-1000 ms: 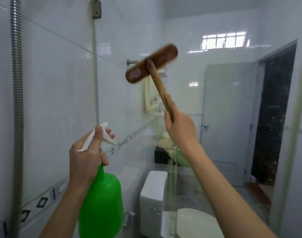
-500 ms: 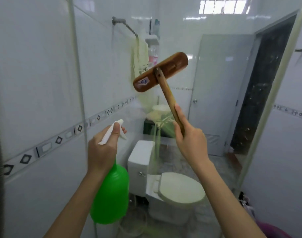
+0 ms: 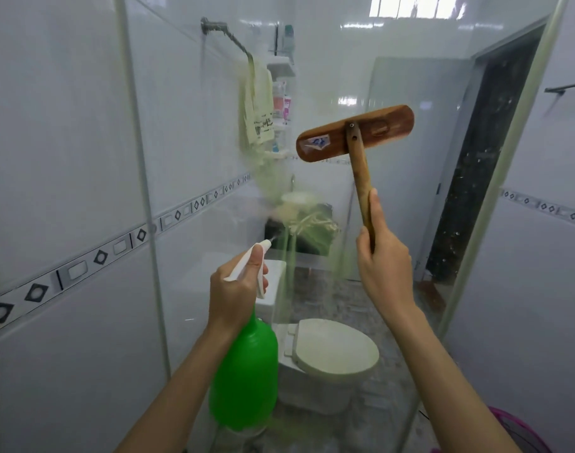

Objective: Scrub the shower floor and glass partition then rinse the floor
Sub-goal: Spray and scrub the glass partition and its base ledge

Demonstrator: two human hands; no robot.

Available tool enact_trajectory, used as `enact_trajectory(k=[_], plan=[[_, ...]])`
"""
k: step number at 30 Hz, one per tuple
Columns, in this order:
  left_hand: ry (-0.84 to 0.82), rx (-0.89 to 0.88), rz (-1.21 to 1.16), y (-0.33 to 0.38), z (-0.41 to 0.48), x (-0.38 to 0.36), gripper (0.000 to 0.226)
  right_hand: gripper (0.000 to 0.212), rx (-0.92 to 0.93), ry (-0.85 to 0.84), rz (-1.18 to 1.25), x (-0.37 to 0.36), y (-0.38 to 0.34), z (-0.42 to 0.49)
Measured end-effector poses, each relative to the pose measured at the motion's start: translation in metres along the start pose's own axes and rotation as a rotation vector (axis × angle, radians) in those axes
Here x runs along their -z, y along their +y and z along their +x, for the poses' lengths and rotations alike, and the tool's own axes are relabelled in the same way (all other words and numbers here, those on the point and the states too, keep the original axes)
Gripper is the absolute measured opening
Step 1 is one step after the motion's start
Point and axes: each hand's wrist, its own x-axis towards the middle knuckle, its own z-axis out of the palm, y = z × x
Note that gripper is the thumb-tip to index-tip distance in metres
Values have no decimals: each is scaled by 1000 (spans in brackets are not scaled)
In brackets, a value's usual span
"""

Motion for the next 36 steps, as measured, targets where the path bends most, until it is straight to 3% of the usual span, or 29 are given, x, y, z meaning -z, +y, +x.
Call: enact_trajectory(k=[4, 10, 15, 21, 27, 29, 33, 36], plan=[[-16, -44, 41, -6, 2, -2, 54, 60, -12, 21, 15, 2, 9, 0], [-23, 55, 38, -15, 0, 0, 53, 63, 11, -26, -26, -10, 25, -40], [-10, 37, 56, -24, 4, 2, 40, 60, 128, 19, -49, -17, 11, 3], [66, 0, -17, -20, 12, 16, 38, 73, -34, -191, -52, -30, 66, -110], [67, 9, 26, -14, 16, 29, 32, 59, 147, -88, -100, -60, 23, -31], [76, 11, 28, -16, 12, 32, 33, 59, 136, -121, -106, -60, 35, -47], [120, 16, -20, -14, 5, 46, 38, 75, -53, -300, -143, -48, 86, -162], [143, 27, -34, -17, 2, 57, 40, 90, -39, -344, -167, -62, 82, -156]])
